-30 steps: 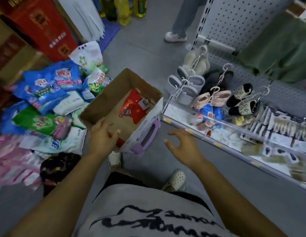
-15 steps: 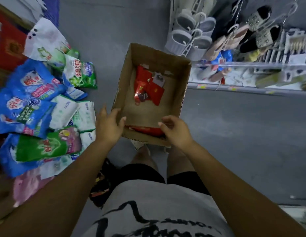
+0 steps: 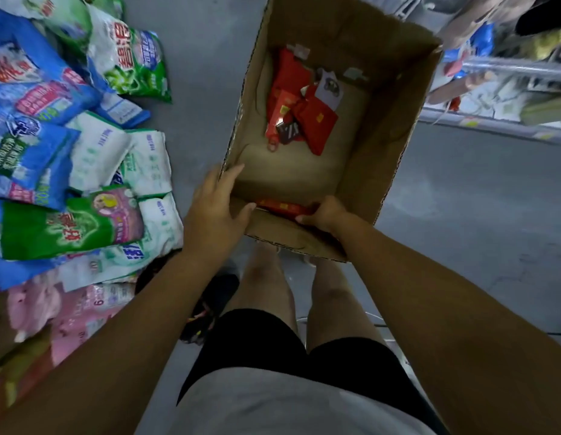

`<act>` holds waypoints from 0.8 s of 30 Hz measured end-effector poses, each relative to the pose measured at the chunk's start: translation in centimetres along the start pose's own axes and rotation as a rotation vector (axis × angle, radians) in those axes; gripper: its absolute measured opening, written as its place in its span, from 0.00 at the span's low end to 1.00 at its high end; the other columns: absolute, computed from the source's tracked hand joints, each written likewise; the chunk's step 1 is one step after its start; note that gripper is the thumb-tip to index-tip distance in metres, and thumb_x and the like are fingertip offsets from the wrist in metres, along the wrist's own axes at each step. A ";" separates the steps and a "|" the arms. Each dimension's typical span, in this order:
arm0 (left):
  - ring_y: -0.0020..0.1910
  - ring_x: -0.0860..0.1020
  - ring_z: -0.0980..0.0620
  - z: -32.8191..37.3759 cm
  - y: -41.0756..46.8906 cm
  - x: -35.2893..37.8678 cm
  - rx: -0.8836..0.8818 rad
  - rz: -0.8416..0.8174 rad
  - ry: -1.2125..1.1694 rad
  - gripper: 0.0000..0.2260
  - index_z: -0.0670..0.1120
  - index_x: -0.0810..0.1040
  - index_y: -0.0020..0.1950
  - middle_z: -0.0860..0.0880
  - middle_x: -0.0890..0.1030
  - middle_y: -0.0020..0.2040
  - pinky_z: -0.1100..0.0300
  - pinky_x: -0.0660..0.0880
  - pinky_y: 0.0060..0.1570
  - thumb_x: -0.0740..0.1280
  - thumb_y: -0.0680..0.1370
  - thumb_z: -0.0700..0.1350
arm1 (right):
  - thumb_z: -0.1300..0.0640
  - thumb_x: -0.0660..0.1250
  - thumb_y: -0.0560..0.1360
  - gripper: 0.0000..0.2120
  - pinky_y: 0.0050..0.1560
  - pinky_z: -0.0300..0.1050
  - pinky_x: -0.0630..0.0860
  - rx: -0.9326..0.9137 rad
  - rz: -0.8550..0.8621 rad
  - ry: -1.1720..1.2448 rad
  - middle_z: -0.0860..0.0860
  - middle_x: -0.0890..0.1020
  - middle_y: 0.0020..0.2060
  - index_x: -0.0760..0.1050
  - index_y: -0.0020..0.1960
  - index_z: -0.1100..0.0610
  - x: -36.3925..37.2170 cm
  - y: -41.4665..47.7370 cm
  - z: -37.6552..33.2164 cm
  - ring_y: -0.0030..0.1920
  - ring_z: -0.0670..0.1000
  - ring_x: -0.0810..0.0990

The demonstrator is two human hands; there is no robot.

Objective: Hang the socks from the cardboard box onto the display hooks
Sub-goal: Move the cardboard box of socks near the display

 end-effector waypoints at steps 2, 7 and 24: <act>0.69 0.72 0.42 -0.1 0.0 0.0 -0.002 0.010 -0.002 0.29 0.53 0.69 0.76 0.45 0.72 0.72 0.47 0.74 0.63 0.73 0.77 0.48 | 0.54 0.74 0.75 0.20 0.60 0.46 0.74 0.020 0.038 -0.015 0.56 0.80 0.62 0.78 0.64 0.60 0.5 1.0 0.5 0.62 0.58 0.78; 0.69 0.72 0.42 -0.3 0.2 0.2 -0.032 0.020 0.024 0.28 0.53 0.69 0.76 0.46 0.71 0.73 0.47 0.74 0.63 0.73 0.77 0.50 | 0.58 0.71 0.78 0.10 0.41 0.39 0.72 -0.021 0.228 0.233 0.55 0.82 0.47 0.80 0.53 0.65 -0.4 1.5 0.6 0.49 0.54 0.79; 0.44 0.84 0.59 8.9 -0.3 1.8 -0.510 -0.231 -0.840 0.14 0.50 0.80 0.55 0.54 0.86 0.47 0.67 0.80 0.43 0.69 0.79 0.59 | 0.57 0.62 0.83 0.09 0.54 0.55 0.80 -0.389 0.043 0.964 0.57 0.84 0.44 0.79 0.47 0.55 -4.4 -14.3 -4.1 0.48 0.59 0.81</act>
Point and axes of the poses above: each hand's wrist, its own y-axis towards the middle knuckle, its own x-axis out of the palm, z = x × y, the point moved 8 cm from there along y, towards the middle knuckle
